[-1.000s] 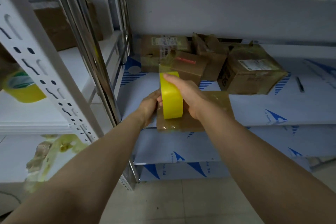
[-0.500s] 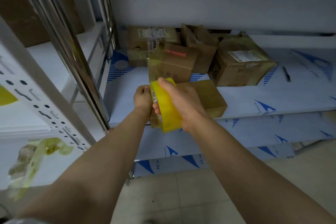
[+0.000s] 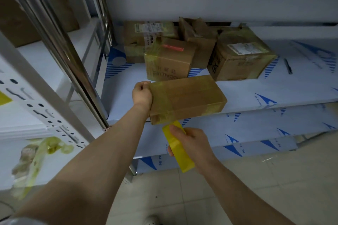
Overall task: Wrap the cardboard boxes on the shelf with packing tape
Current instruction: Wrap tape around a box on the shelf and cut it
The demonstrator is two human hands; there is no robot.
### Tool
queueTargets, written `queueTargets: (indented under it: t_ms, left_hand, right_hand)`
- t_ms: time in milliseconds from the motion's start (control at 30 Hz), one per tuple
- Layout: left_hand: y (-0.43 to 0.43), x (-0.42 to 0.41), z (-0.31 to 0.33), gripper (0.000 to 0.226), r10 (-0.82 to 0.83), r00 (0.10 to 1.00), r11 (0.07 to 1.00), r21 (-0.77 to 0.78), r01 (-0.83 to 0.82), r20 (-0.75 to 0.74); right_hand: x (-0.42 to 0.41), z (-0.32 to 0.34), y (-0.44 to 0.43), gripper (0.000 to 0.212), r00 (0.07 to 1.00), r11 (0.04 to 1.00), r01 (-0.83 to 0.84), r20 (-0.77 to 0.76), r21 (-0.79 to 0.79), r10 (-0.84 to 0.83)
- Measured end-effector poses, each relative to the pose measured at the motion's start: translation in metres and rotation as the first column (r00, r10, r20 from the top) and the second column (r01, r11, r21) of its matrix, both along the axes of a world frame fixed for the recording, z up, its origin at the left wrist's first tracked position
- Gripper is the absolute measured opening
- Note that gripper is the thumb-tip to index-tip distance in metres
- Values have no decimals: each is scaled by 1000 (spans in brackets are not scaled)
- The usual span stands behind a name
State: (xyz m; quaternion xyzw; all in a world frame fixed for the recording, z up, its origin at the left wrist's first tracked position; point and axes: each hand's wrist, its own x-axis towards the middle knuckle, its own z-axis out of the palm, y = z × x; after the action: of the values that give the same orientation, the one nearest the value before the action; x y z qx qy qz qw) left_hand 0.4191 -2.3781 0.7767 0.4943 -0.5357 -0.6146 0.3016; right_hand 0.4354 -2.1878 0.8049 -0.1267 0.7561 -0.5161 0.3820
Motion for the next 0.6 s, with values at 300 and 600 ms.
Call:
queueTargets:
  t_ms: [300, 600]
  left_hand:
    - [1, -9, 21, 38, -21, 852, 713, -590, 379, 522]
    - [18, -22, 17, 90, -75, 362, 508, -277, 816, 929]
  right_hand:
    - [-4, -25, -12, 58, 994, 1000, 21, 103, -12, -20]
    - [-10, -34, -13, 57, 992, 999, 32, 124, -8, -30]
